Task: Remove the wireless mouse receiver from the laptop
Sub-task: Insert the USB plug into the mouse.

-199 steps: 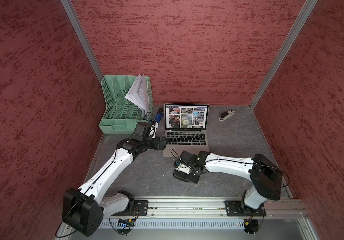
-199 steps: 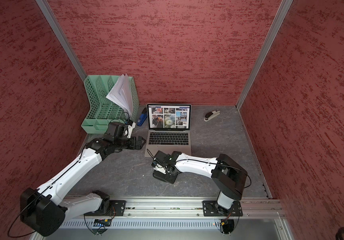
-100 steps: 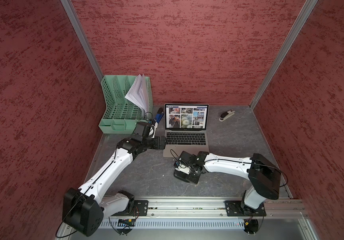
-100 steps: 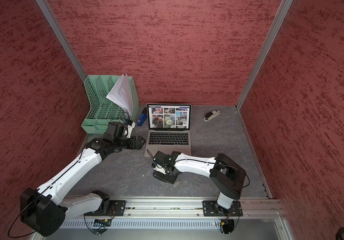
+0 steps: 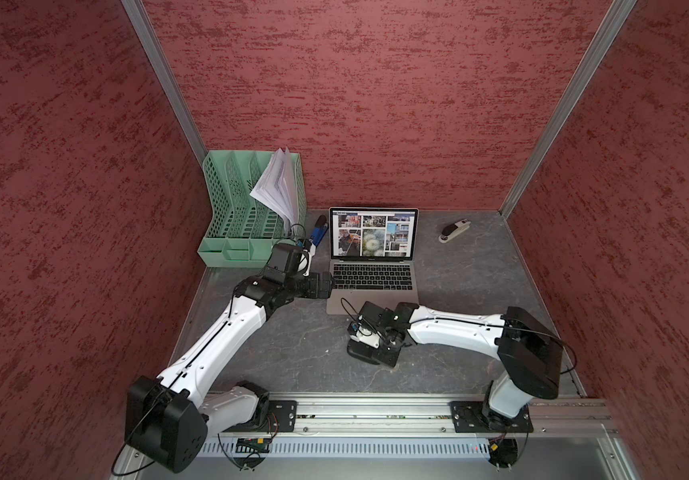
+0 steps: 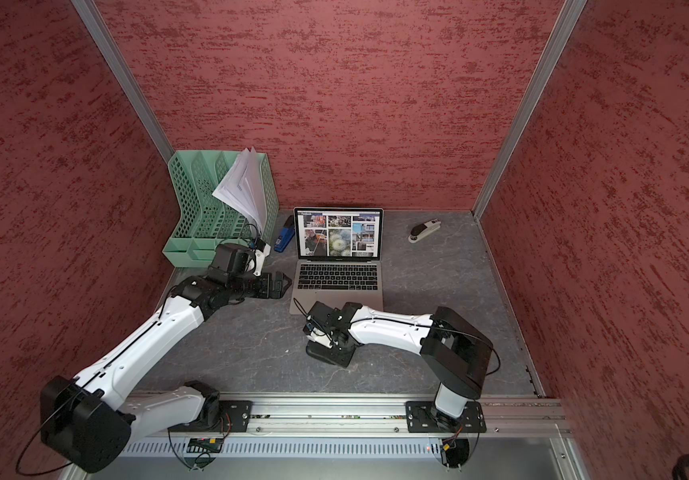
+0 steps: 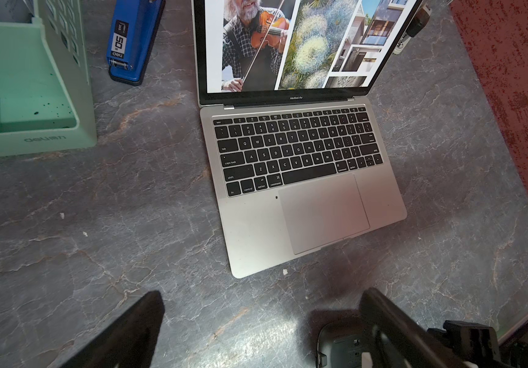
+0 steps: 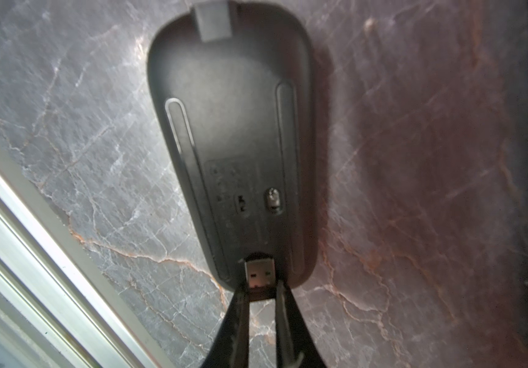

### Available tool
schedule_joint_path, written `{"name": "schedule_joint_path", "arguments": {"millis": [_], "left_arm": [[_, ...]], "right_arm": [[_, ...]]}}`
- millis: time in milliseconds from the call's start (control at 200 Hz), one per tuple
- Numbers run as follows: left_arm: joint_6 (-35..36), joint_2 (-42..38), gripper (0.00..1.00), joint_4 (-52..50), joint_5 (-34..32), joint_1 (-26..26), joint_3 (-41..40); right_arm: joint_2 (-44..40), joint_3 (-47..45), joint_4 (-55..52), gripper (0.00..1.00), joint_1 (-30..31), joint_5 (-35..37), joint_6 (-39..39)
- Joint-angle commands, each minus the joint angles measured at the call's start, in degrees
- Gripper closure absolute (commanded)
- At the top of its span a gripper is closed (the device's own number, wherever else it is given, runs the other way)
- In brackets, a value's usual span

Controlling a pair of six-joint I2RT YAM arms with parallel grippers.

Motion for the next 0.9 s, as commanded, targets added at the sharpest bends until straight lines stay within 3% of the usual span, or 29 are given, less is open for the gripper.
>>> {"name": "schedule_joint_path", "arguments": {"millis": [0,451,541,897], "left_arm": [[0.8,0.0,0.00,0.6,1.2,0.2,0.5],[1.0,0.1,0.00,0.9,1.4,0.3,0.3],[1.0,0.1,0.00,0.9,1.4,0.3,0.1],[1.1,0.3,0.00,1.2,1.7,0.3,0.0]], "right_arm": [[0.6,1.7,-0.6,0.92,-0.2,1.2,-0.2],[0.8,2.4,-1.2,0.79,-0.1,1.2,-0.3],[0.8,2.5,-1.2,0.71,-0.2,1.1,-0.3],[0.6,2.9,-1.5,0.57,-0.1,1.1,-0.3]]}}
